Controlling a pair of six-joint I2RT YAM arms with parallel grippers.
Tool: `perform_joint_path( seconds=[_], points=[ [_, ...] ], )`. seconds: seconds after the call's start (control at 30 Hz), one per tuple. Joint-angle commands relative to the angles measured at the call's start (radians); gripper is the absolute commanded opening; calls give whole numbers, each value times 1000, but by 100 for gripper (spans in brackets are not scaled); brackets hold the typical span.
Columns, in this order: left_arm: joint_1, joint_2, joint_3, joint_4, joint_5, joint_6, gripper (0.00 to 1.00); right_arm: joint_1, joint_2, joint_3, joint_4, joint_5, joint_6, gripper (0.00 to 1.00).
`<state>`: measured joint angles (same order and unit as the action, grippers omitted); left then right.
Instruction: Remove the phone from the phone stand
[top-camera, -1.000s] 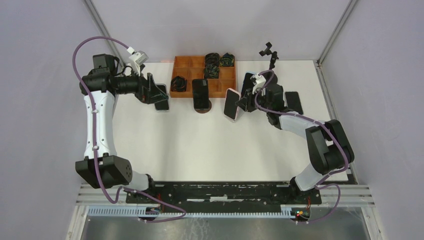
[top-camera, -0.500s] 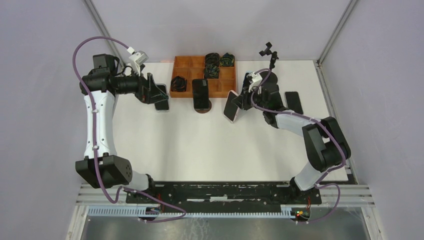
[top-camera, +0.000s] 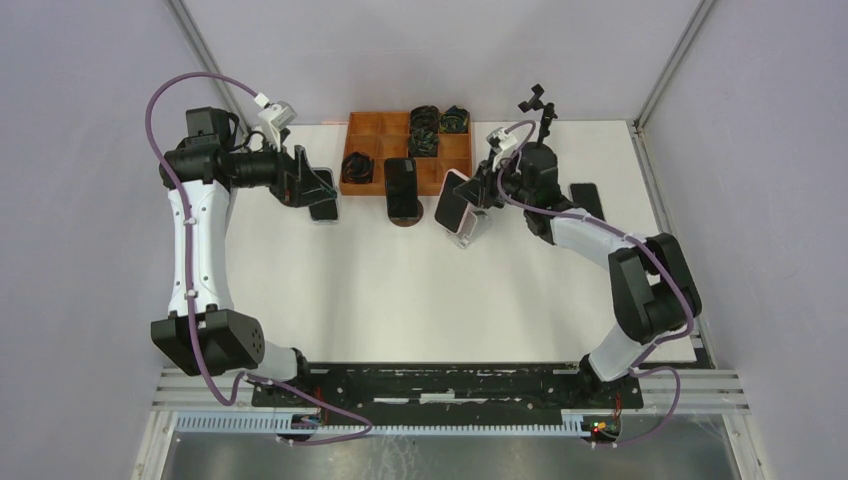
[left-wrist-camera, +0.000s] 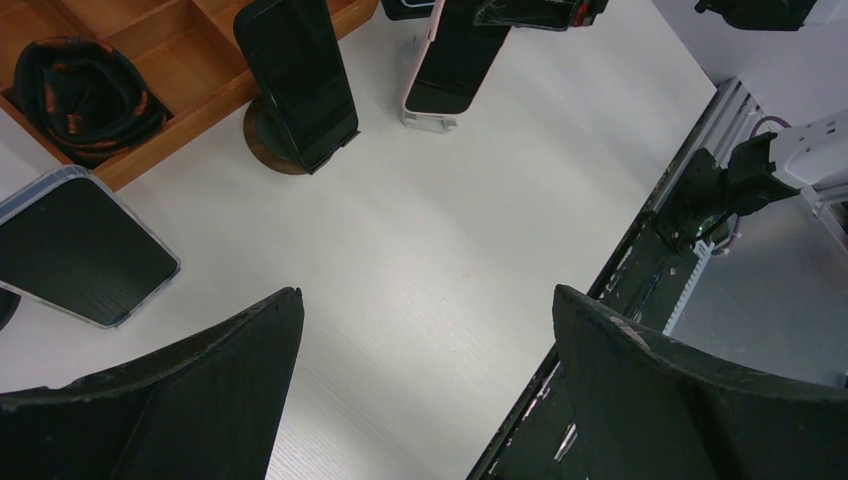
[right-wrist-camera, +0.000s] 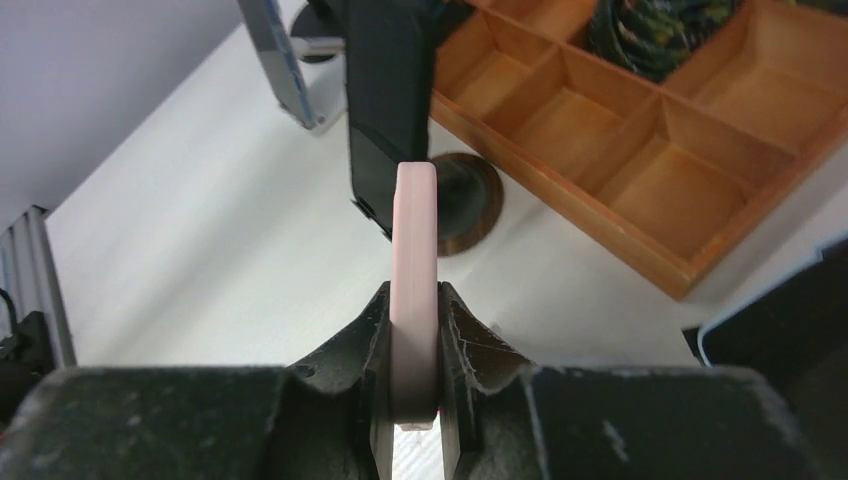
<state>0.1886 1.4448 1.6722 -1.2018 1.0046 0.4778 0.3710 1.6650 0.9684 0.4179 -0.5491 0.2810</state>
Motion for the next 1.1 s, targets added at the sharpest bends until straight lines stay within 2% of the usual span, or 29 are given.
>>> perform_joint_path(
  seconds=[0.0,0.13,0.33,0.43,0.6,0.8,1.07],
  points=[
    [6,0,45,8,30,4,100,8,-104,125,49,-124,11,0],
    [5,-1,53,7,30,2,100,5,-188,136,-60,-139,-14,0],
    [5,3,64,8,34,-2,100,-45,-304,131,-476,-90,-101,0],
    [5,7,72,7,37,-2,100,-121,-355,68,-614,-106,-96,0],
    [6,20,96,-3,31,3,100,-181,-412,-49,-750,-25,-141,0],
    [6,29,120,-16,39,8,100,-243,-386,-155,-806,0,-198,0],
    [5,25,107,-16,32,24,100,-254,-231,-145,-801,47,-213,0]
  ],
)
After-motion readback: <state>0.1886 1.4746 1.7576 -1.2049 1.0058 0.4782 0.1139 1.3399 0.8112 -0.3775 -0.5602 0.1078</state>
